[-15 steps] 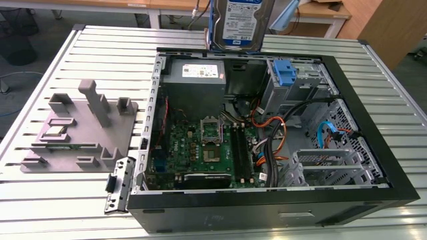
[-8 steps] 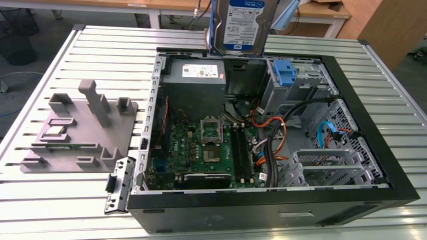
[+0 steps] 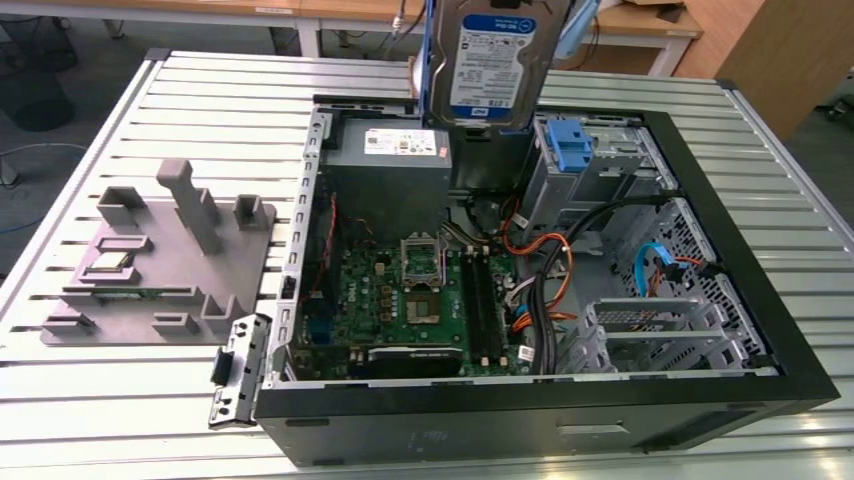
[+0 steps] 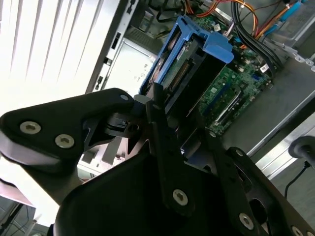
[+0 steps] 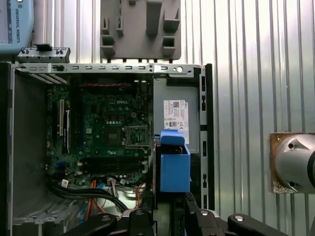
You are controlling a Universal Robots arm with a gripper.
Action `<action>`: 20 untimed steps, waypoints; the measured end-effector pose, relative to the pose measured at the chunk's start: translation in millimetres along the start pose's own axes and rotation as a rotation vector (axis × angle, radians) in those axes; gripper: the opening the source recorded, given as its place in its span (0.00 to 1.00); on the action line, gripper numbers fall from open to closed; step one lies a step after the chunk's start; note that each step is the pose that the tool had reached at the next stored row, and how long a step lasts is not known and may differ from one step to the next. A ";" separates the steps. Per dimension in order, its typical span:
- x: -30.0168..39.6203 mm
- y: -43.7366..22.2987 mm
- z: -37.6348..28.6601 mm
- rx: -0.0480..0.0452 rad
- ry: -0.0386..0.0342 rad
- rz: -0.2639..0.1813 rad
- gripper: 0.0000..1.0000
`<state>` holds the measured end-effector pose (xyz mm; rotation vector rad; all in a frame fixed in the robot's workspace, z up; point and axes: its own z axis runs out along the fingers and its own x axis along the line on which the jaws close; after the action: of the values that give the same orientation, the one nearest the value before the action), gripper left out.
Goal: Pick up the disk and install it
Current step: 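Pick up the disk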
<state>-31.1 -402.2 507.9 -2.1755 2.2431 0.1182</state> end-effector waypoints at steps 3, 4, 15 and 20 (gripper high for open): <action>10.2 -0.4 -0.5 0.0000 0.0000 0.000 0.35; 13.4 -0.5 -0.7 0.0000 -0.0001 0.000 0.35; 45.3 -1.6 -2.1 0.0000 0.0001 0.000 0.35; 59.1 -2.0 -2.7 0.0000 0.0000 0.000 0.35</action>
<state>-30.9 -461.4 506.8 -2.1755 2.2432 0.1182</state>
